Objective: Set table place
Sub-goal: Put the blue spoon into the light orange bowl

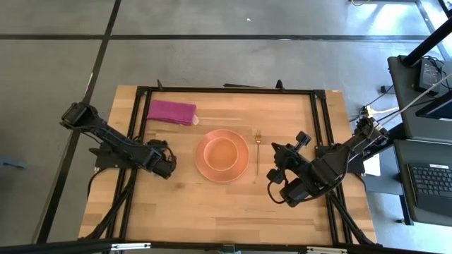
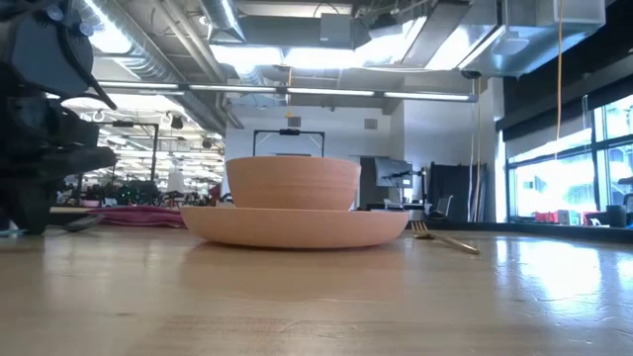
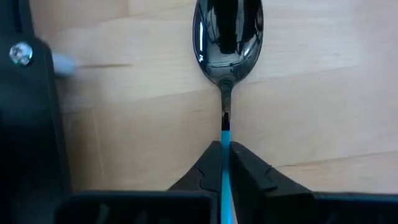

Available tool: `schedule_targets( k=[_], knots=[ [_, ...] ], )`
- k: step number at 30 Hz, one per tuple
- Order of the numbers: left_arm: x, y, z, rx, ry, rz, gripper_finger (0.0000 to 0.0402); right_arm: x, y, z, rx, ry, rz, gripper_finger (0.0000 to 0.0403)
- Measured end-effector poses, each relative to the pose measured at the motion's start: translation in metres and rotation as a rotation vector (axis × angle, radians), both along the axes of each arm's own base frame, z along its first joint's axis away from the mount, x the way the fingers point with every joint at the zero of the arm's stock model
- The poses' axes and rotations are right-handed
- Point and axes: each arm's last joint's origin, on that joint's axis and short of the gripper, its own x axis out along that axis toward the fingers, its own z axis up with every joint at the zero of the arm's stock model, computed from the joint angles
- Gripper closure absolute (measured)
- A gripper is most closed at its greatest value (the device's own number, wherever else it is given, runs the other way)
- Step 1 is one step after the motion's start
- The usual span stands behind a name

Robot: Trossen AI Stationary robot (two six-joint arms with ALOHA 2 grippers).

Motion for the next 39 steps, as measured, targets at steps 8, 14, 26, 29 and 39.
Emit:
schedule_targets(
  k=[8,14,26,29,39],
  knots=[
    [0.029,-0.011,0.034,0.016,-0.065,-0.19,0.0397,0.0,0.0,0.0,0.0,0.0,0.0,0.0391],
    [0.061,-0.017,0.084,-0.035,-0.148,-0.369,0.0398,0.0,0.0,0.0,-0.002,0.002,0.002,0.0391],
    [0.105,0.003,0.183,-0.048,-0.357,-0.63,0.0399,0.0,-0.001,0.0,-0.005,0.006,0.002,0.0391],
    [0.118,0.008,0.189,-0.043,-0.325,-0.668,0.04,0.002,-0.003,0.0,-0.012,0.016,-0.001,0.0391],
    [0.186,0.031,0.156,-0.234,-0.014,-0.79,0.04,0.007,-0.013,0.0,-0.012,0.031,-0.037,0.0391]
  ],
)
